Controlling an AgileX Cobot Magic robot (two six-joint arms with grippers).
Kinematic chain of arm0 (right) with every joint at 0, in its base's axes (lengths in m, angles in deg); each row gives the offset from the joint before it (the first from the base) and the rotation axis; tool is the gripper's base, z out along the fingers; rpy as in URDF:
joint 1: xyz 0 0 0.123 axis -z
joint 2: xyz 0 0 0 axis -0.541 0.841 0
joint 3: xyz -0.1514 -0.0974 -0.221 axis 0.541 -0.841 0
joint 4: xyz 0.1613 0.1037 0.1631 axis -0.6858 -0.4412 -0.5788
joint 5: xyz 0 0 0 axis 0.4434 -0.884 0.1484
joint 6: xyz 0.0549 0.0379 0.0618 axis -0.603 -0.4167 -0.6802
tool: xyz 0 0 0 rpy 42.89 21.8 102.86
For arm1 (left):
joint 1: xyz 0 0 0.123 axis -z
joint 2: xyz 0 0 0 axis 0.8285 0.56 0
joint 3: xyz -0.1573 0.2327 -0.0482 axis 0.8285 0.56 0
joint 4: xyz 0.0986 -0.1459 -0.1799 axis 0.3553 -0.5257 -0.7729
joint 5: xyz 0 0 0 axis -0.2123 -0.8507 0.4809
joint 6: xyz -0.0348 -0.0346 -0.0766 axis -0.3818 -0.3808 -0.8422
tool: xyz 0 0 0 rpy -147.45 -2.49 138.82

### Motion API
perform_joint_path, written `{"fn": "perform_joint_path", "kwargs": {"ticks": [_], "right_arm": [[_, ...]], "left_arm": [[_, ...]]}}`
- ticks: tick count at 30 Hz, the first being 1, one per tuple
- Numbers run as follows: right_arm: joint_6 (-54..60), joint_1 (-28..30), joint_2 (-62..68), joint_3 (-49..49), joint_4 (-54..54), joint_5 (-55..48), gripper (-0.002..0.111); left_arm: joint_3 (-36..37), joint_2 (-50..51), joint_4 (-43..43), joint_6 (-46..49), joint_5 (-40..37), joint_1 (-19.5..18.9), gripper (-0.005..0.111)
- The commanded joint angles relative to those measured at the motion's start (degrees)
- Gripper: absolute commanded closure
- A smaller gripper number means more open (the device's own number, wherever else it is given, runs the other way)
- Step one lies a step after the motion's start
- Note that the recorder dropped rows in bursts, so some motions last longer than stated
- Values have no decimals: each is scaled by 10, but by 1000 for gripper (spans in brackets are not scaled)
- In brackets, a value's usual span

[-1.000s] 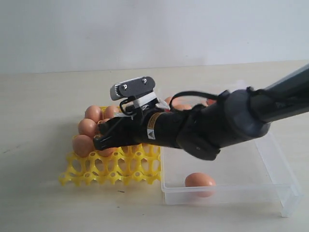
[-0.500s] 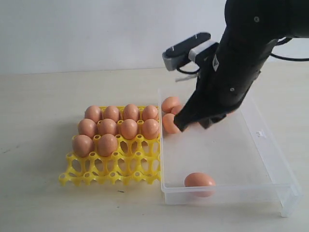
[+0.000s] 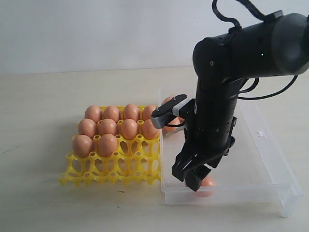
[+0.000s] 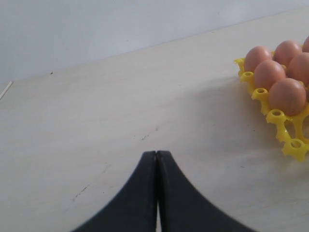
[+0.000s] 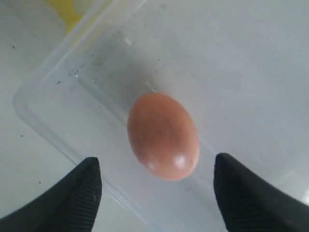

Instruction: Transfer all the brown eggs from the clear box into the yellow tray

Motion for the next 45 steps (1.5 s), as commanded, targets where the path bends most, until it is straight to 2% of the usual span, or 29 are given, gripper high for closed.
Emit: {"fn": "perform_joint_path", "kwargs": {"ticks": [1,10,16,27,36,45], "right_arm": [[36,3,29,-2,-12,19,43],[66,3,88,-1,-12,25,43],[69,3,100,-1,-9,63,43],[69,7,32,0,2,86,43],[67,19,25,0,5,120,43],[62,20,-13,42,-2,60,46]], "left_arm": [[-2,-3,-2,0,4,0,107],[-2,-3,-2,0,4,0,107],[-2,-3,-2,0,4,0,107],[-2,-3,-2,0,4,0,107],[-2,-3,-2,0,4,0,107],[-2,-3,-2,0,4,0,107]]}}
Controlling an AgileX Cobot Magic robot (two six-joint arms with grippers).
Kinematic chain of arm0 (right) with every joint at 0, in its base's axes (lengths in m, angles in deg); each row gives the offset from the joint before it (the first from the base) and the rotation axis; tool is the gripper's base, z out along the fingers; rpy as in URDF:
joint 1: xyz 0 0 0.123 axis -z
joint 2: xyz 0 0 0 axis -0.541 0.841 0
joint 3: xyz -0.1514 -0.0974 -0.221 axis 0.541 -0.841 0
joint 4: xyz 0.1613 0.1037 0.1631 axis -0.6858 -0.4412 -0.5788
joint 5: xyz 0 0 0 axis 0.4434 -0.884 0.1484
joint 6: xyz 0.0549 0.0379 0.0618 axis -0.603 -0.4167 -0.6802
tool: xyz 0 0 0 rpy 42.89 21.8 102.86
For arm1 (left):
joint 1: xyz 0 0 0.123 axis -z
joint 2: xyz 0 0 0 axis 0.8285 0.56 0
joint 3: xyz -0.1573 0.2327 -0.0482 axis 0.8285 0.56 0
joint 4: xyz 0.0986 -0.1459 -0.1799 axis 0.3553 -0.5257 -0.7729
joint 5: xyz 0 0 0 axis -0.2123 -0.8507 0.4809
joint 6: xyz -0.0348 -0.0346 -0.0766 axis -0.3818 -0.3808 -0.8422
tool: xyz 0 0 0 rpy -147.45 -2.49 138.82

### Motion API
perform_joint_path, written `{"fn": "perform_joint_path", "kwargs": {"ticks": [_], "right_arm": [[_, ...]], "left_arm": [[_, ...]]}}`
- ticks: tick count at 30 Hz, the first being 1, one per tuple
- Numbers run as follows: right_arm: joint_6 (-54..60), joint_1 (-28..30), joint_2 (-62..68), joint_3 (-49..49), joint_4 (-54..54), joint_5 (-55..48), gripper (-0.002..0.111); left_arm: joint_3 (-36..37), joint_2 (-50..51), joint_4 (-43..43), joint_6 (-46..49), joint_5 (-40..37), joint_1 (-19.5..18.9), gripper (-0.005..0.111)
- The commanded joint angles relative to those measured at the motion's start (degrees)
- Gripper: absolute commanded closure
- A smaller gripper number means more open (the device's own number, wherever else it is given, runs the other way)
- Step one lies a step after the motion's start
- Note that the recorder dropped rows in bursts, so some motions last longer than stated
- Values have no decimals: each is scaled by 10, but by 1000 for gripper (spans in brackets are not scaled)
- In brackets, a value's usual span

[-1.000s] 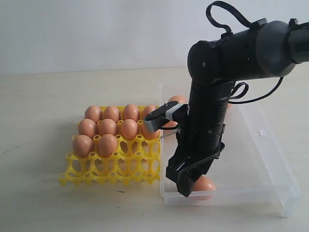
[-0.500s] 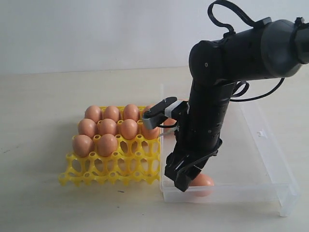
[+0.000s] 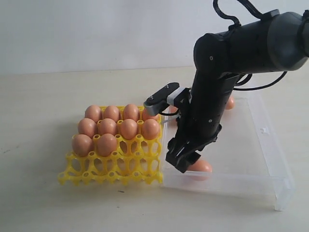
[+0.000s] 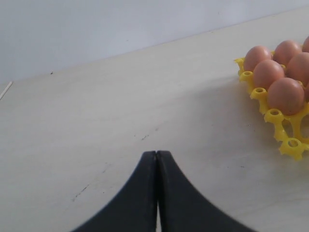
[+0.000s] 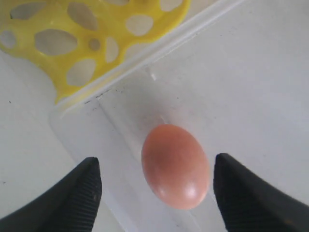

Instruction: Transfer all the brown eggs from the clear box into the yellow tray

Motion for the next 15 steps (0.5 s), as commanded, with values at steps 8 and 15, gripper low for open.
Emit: {"fn": "perform_joint_path", "kwargs": {"ticks": [8,15], "right_arm": [[-1,17,-36,33,17,8,47],[-1,24,6,33,22,19,47]], "left_arm": [[-2,-3,-2,0,4,0,107],[-2,-3,-2,0,4,0,107]]}}
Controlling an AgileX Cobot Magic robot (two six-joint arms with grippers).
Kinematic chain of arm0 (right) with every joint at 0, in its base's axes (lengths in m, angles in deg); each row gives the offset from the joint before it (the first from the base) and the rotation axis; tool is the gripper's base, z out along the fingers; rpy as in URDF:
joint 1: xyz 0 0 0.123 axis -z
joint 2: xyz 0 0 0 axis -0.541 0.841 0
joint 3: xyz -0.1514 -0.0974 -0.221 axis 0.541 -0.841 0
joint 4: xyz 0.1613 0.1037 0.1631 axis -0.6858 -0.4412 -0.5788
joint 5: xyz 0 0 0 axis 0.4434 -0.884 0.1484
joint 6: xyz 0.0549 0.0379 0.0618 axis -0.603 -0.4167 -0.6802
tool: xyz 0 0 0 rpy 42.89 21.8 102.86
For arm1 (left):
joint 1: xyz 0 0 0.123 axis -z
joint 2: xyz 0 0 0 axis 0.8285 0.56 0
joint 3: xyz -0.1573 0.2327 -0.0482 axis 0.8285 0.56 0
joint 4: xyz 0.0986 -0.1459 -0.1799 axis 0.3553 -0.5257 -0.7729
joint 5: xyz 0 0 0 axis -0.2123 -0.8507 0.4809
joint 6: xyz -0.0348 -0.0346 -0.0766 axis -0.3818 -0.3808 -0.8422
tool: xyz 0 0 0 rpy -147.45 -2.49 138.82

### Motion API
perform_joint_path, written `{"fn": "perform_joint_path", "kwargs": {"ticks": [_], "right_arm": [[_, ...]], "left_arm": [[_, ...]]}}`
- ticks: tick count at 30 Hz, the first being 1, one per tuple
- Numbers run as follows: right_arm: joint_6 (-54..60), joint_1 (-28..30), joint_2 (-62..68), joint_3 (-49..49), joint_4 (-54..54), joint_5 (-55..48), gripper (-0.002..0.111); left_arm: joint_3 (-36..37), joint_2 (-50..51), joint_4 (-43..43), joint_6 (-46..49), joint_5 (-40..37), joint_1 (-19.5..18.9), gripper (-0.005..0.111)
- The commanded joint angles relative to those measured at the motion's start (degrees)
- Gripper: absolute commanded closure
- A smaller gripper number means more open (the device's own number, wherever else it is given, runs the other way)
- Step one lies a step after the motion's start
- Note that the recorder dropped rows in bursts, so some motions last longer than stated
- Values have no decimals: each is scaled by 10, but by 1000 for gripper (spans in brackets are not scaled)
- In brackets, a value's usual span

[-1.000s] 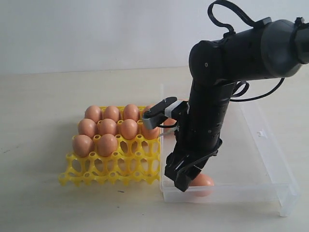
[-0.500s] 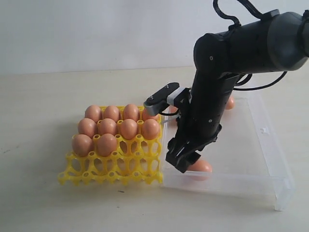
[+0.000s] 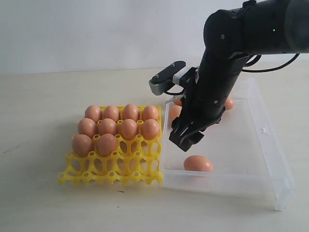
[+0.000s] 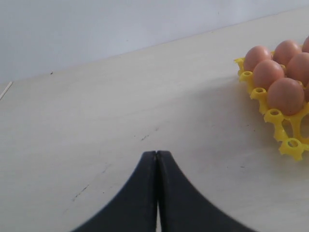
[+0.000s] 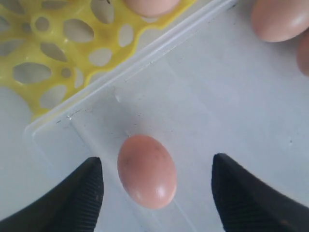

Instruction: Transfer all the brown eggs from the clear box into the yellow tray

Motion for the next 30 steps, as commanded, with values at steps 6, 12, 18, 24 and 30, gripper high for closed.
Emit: {"fn": "perform_joint_path", "kwargs": {"ticks": [6,12,18,24,30], "right_arm": [[5,4,58,4,29,20,46],[12,4,82,4,48,25,42],[16,4,98,4,45,11,42],[10,4,96,4,46,10,44],[-28,4,80,4,55,12,43]], "left_arm": [[-2,-3,-2,0,4,0,107],[-2,-3,-2,0,4,0,107],[-2,-3,-2,0,4,0,107],[-2,-3,-2,0,4,0,107],[-2,-3,-2,0,4,0,107]]}}
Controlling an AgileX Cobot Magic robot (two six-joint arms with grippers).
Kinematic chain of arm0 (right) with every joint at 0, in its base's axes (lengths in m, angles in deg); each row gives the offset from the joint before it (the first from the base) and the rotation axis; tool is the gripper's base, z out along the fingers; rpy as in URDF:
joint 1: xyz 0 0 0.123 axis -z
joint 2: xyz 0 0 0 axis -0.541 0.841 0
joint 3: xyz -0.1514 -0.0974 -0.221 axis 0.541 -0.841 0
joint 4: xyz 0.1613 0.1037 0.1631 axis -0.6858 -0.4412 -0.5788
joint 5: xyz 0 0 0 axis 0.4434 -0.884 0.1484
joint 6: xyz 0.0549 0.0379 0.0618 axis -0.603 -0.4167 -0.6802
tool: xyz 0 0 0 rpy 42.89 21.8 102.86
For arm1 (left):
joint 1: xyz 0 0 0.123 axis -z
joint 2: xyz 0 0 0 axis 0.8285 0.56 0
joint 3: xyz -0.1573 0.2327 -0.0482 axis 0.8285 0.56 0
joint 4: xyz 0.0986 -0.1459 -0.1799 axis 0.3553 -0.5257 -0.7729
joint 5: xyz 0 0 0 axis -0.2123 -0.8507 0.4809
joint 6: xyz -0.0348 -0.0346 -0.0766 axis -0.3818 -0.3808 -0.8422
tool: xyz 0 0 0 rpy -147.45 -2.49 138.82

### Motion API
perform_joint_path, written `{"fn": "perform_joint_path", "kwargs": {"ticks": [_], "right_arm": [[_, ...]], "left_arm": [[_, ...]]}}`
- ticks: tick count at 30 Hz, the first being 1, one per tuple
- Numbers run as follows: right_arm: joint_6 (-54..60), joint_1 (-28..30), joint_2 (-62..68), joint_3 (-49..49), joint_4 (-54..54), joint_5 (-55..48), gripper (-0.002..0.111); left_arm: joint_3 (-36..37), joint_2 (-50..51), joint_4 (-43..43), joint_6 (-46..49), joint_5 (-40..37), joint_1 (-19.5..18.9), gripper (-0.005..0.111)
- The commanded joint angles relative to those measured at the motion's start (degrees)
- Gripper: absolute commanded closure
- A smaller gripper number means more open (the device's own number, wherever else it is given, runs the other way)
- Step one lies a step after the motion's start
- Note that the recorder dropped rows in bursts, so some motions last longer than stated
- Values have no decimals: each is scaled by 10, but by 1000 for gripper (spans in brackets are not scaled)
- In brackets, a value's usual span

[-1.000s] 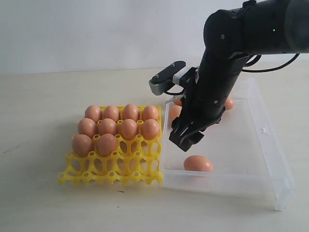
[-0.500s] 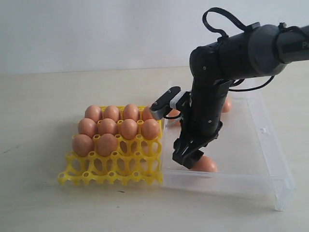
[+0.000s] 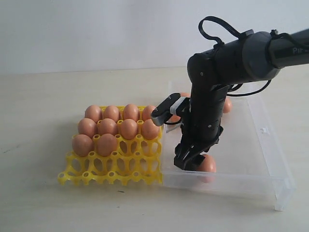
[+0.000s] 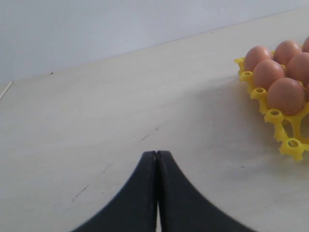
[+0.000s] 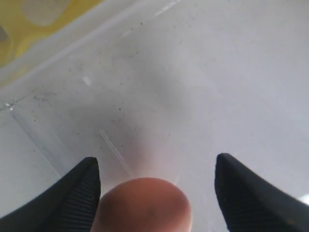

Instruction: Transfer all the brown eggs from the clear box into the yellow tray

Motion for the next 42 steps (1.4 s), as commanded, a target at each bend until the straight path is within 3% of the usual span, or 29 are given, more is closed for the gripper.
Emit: {"fn": "perform_joint_path", "kwargs": {"ticks": [1,10,15,23,28,31,33,39,42], "right_arm": [[-42,5,-19,4,14,3,43],[-135,6,-34,4,17,20,43],[-132,6,-44,4,49,23,43],[-49,6,-65,4,57,-41,43],[8,5,-49,4,-16,-4,40],[8,5,-10,4,5,0,40],[7,6,9,4,7,19,48],[7,6,-13,4,10,26,108],[7,6,-51,4,10,32,108]], "left_arm": [[-2,-3,-2,0,4,0,107],[-2,-3,-2,0,4,0,107],[-2,-3,-2,0,4,0,107],[-2,-3,-2,0,4,0,107],[-2,-3,-2,0,4,0,107],[-2,-3,-2,0,4,0,107],[-2,-3,-2,0,4,0,107],[-2,-3,-2,0,4,0,107],[-2,-3,-2,0,4,0,107]]}}
